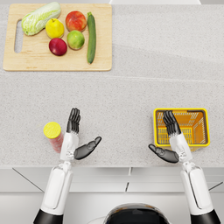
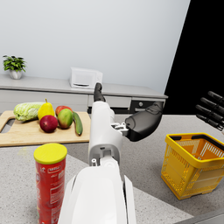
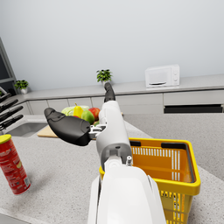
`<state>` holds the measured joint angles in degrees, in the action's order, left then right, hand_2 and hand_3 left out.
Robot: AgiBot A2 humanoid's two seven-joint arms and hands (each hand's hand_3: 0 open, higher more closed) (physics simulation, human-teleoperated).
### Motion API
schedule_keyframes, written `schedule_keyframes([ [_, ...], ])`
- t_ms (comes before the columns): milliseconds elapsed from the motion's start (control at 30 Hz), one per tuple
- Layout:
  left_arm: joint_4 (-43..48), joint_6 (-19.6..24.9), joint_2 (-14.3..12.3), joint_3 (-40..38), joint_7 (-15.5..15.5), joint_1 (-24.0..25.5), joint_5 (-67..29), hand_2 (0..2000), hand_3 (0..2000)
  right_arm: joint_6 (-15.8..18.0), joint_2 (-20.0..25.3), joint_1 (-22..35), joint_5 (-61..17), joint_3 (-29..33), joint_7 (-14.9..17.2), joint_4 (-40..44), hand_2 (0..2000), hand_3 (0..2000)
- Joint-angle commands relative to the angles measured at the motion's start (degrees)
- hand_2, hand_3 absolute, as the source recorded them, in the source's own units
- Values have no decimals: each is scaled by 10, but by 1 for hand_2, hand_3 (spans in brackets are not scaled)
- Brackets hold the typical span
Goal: Pick up the red potato chip and place it into the yellow basket
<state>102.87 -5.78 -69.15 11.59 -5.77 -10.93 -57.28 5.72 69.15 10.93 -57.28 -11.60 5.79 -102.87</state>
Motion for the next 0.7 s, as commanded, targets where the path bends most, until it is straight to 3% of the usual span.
schedule_keyframes([
  [33,0,0,0,0,0,0,0,0,0,0,0,0,0,0,0,0,0,0],
  [467,-9,0,-1,17,0,-1,0,0,0,0,0,0,0,0,0,0,0,0],
  [500,-8,16,-3,7,16,-3,0,0,0,0,1,1,0,-17,0,9,0,0],
  [600,25,43,-15,-54,42,-19,0,0,0,-36,13,15,0,35,-37,-41,0,0],
  [700,43,52,-18,-111,52,-43,0,0,0,-49,20,37,0,89,-50,-54,0,0],
])
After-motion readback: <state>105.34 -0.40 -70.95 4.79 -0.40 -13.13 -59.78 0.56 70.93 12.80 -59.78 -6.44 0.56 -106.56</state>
